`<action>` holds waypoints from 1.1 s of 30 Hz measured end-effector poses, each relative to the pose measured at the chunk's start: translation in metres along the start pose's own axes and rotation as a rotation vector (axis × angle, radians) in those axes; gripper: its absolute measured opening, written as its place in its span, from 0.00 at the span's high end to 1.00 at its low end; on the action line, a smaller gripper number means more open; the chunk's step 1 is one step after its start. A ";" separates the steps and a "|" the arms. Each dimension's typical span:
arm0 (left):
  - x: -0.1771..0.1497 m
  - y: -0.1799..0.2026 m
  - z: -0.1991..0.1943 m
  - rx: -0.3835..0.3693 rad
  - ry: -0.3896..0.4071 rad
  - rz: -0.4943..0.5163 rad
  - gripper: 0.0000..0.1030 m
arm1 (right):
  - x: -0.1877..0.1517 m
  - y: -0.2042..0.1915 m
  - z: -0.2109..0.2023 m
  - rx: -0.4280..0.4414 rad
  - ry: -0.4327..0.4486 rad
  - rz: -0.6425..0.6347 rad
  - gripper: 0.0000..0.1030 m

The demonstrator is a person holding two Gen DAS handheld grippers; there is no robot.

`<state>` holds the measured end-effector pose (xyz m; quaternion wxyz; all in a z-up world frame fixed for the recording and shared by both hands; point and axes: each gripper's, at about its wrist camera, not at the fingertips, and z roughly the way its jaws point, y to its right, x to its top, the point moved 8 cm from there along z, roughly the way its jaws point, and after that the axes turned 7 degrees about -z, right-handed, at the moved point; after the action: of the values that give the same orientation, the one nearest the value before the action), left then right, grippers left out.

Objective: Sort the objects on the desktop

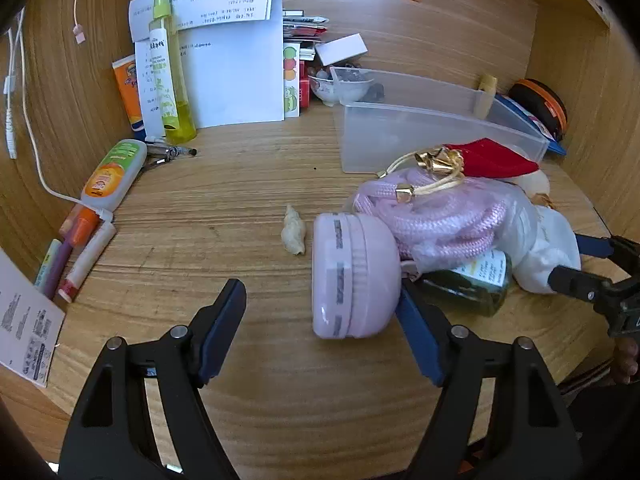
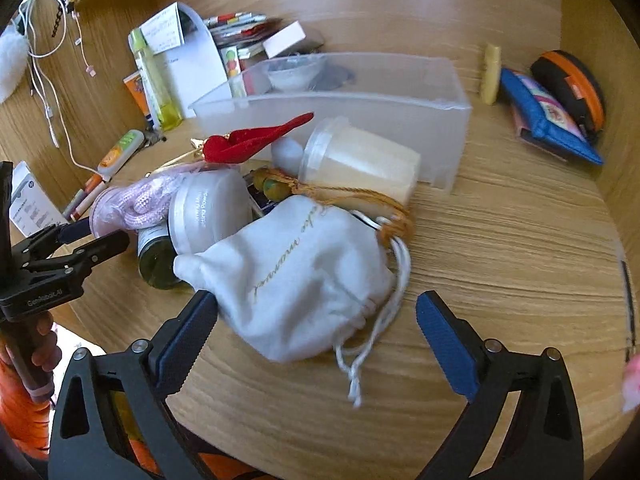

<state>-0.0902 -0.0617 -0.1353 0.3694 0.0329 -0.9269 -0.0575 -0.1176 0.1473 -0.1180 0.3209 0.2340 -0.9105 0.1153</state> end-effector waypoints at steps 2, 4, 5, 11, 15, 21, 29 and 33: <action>0.001 -0.001 0.004 -0.007 -0.011 -0.009 0.33 | 0.002 -0.002 0.006 0.016 -0.017 -0.012 0.04; 0.000 -0.001 0.008 -0.018 -0.022 -0.009 0.38 | 0.003 -0.005 0.010 0.033 -0.034 -0.022 0.05; 0.000 0.000 0.009 -0.019 -0.023 -0.008 0.40 | 0.003 -0.006 0.012 0.043 -0.044 -0.028 0.05; 0.000 0.005 0.016 -0.026 -0.031 -0.013 0.52 | 0.004 -0.012 0.020 0.115 -0.068 -0.037 0.18; 0.001 0.004 0.017 -0.001 -0.009 -0.017 0.54 | 0.003 -0.020 0.018 0.138 -0.057 -0.076 0.38; 0.000 -0.001 0.014 0.030 0.017 -0.031 0.57 | 0.002 -0.016 0.011 0.158 -0.033 -0.063 0.55; 0.002 0.001 0.001 0.036 0.050 -0.023 0.61 | 0.002 -0.013 -0.009 0.195 -0.002 -0.024 0.62; 0.003 0.001 -0.004 0.032 0.058 -0.034 0.61 | 0.005 -0.013 -0.025 0.241 0.023 -0.007 0.62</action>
<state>-0.0900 -0.0614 -0.1300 0.3945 0.0560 -0.9159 -0.0479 -0.1011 0.1436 -0.0952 0.3013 0.2727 -0.8854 0.2255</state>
